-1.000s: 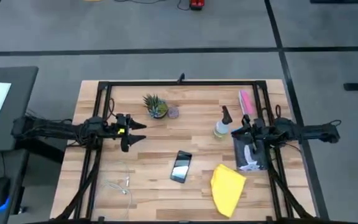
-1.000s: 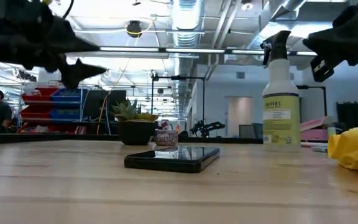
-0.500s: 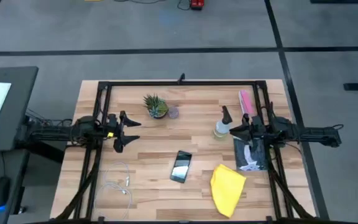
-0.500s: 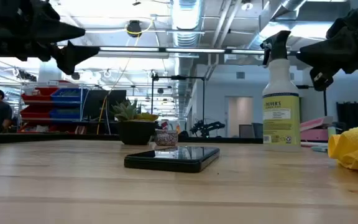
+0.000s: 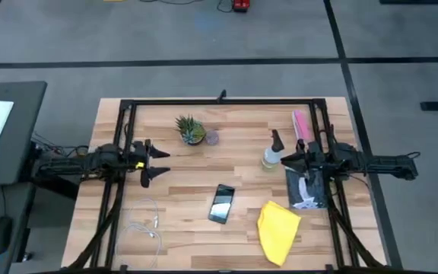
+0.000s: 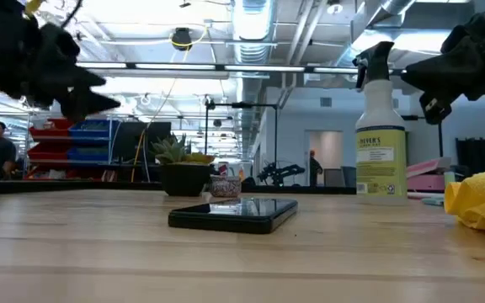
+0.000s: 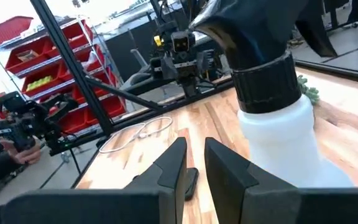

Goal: Apply microfiber cloth
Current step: Return to Home Position

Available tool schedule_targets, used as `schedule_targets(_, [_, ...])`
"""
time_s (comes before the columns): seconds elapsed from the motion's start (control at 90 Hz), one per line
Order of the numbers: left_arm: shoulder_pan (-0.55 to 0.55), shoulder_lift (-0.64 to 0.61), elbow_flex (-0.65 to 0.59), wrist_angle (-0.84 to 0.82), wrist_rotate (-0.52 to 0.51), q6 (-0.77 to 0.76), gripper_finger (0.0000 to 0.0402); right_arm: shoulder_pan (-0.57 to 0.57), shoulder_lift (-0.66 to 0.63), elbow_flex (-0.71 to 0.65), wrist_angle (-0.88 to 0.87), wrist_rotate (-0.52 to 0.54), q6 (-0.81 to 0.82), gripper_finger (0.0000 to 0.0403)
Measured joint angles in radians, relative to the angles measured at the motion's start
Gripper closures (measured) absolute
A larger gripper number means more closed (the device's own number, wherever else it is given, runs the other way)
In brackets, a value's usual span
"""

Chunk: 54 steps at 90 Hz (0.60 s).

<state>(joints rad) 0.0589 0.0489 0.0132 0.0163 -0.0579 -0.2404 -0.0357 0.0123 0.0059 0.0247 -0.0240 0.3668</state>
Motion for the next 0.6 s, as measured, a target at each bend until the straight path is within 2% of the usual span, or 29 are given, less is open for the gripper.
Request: schedule_targets(0.6, [0.000,0.025,0.002,0.001,0.001,-0.007,0.0132,0.000,0.001,-0.001,0.005,-0.001,0.001,0.0356])
